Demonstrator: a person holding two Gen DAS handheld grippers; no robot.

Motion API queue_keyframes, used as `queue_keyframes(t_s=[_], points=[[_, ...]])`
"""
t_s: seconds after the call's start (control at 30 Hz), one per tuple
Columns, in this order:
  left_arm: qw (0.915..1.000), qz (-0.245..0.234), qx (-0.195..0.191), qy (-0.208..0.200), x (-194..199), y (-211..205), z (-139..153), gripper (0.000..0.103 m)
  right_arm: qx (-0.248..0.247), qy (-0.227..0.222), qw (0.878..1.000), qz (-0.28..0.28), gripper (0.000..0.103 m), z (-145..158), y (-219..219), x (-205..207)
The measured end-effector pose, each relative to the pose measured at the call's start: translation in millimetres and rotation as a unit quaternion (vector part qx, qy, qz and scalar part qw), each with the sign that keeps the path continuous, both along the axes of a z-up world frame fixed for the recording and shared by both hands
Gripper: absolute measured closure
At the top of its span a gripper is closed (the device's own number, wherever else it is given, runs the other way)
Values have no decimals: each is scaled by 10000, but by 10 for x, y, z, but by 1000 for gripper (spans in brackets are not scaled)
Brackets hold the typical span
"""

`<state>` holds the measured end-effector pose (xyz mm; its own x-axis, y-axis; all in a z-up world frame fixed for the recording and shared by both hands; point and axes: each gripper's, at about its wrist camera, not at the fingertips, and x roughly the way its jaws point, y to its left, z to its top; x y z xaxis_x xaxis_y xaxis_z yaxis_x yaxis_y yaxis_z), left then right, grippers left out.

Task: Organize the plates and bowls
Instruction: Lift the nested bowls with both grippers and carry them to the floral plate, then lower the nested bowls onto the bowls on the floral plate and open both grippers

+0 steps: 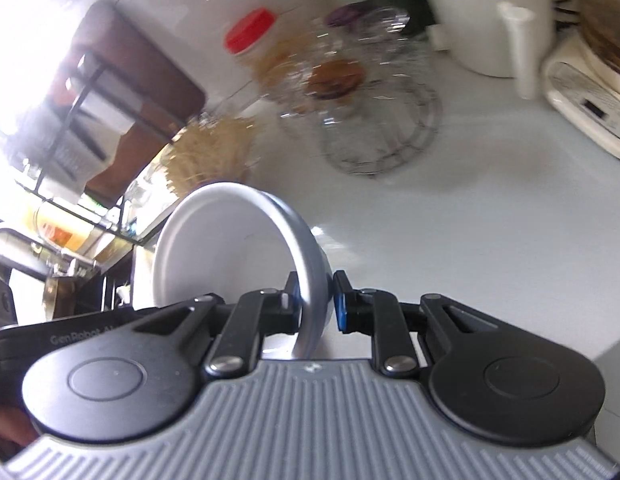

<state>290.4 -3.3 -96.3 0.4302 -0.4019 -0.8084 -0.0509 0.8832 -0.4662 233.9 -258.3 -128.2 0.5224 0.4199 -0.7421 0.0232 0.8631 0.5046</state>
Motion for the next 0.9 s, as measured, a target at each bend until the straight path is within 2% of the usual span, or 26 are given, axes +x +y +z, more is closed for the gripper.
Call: queue_keyframes(t_s=[0.2,0.33,0.6,0.9], points=[[9989,426,-107,163,-29,455,-162,81,-102,126,9993,341,84,-83,486,154],[9982,552,7,240,-56,690,-306,81,-119,392,9982,440,84,-229,773,232],[9983,449,105,367,-63,971,-583,81,-429,678,9952,560,83,-487,1172,275],[9981,251,220,512,-73,1063,-798,81,-607,959,9918,589,82,-679,1357,248]])
